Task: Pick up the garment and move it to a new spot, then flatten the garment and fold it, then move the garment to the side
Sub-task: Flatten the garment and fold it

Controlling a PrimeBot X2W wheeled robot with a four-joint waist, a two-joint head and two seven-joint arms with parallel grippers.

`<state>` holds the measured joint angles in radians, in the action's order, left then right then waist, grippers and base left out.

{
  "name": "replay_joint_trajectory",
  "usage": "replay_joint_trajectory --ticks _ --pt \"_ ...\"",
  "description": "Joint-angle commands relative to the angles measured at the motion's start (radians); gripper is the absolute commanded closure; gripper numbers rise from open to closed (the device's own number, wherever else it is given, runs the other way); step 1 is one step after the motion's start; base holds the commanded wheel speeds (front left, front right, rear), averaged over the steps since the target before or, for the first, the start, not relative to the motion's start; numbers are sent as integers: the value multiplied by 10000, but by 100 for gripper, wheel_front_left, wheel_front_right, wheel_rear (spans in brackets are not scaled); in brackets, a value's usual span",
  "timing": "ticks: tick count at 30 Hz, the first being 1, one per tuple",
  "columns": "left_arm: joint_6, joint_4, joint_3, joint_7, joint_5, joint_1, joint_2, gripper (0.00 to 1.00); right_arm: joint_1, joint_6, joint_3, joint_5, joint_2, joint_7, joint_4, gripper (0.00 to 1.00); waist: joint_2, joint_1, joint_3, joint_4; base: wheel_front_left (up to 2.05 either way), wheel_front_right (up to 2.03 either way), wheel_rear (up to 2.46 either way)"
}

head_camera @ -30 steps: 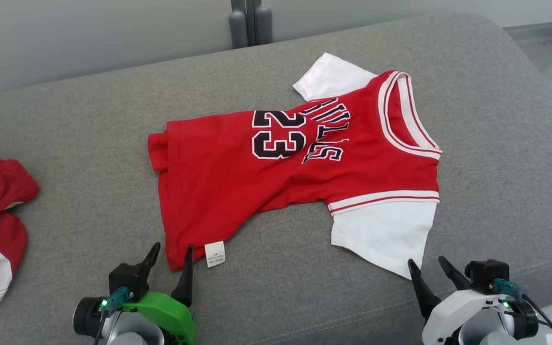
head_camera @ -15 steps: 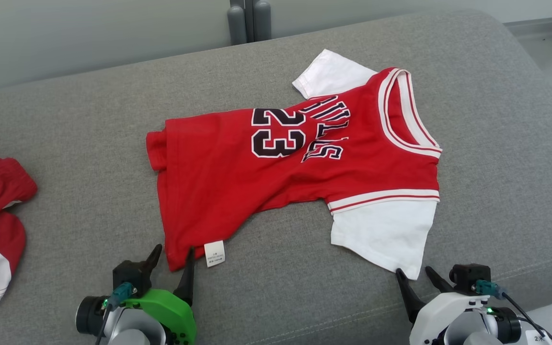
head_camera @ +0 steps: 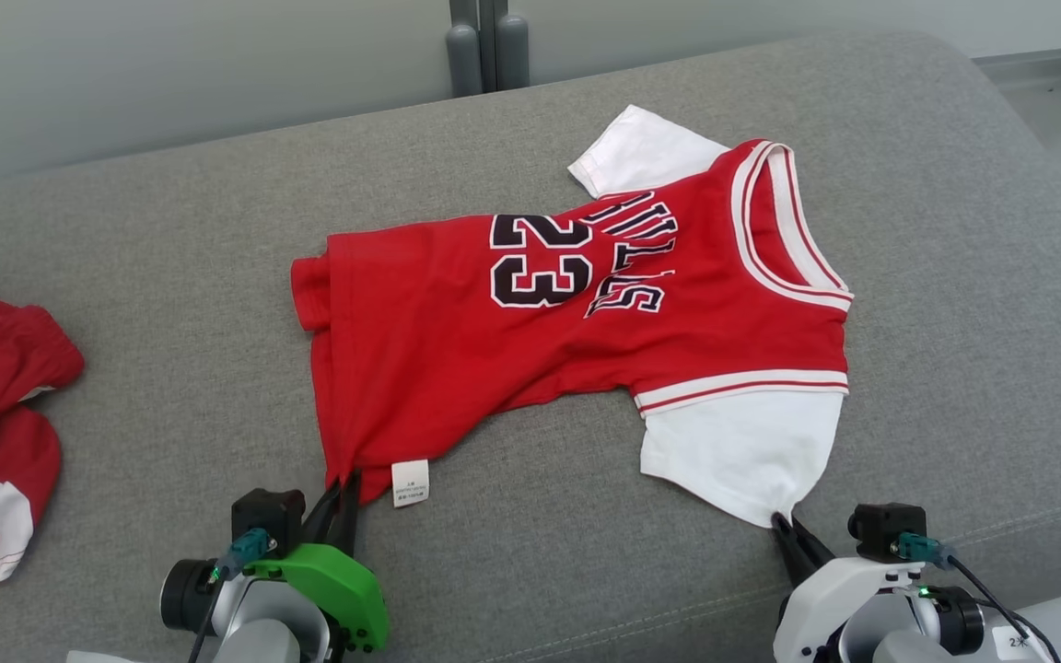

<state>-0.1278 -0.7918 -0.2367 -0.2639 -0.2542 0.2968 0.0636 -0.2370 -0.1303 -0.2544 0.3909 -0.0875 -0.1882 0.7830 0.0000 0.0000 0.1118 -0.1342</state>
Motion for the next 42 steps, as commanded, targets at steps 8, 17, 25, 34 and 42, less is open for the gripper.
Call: replay_joint_trajectory --ticks 8,17,25,34,42 --pt "-30 1079 141 -1 36 -323 151 100 -103 -6 -192 563 -276 -463 -492 100 0 0 -185 83 0 0 0" --pt "-24 2296 182 -1 202 -100 569 100 -350 -6 -659 1171 -809 -324 -2201 100 0 0 -383 144 0 0 0" --pt "-24 2848 -643 279 311 1590 1469 100 -2041 -6 -1220 1119 -1302 271 -3174 100 0 0 35 246 0 0 0" --pt "-25 2900 -2062 1488 -1417 5685 2776 100 -6533 -6 -1719 2242 -1485 1059 -2427 100 0 0 1991 334 0 0 0" --pt "-23 2095 -3179 2036 -2654 9434 3748 100 -10880 -6 -1725 3050 -1386 1348 -539 100 0 0 3641 465 0 0 0"
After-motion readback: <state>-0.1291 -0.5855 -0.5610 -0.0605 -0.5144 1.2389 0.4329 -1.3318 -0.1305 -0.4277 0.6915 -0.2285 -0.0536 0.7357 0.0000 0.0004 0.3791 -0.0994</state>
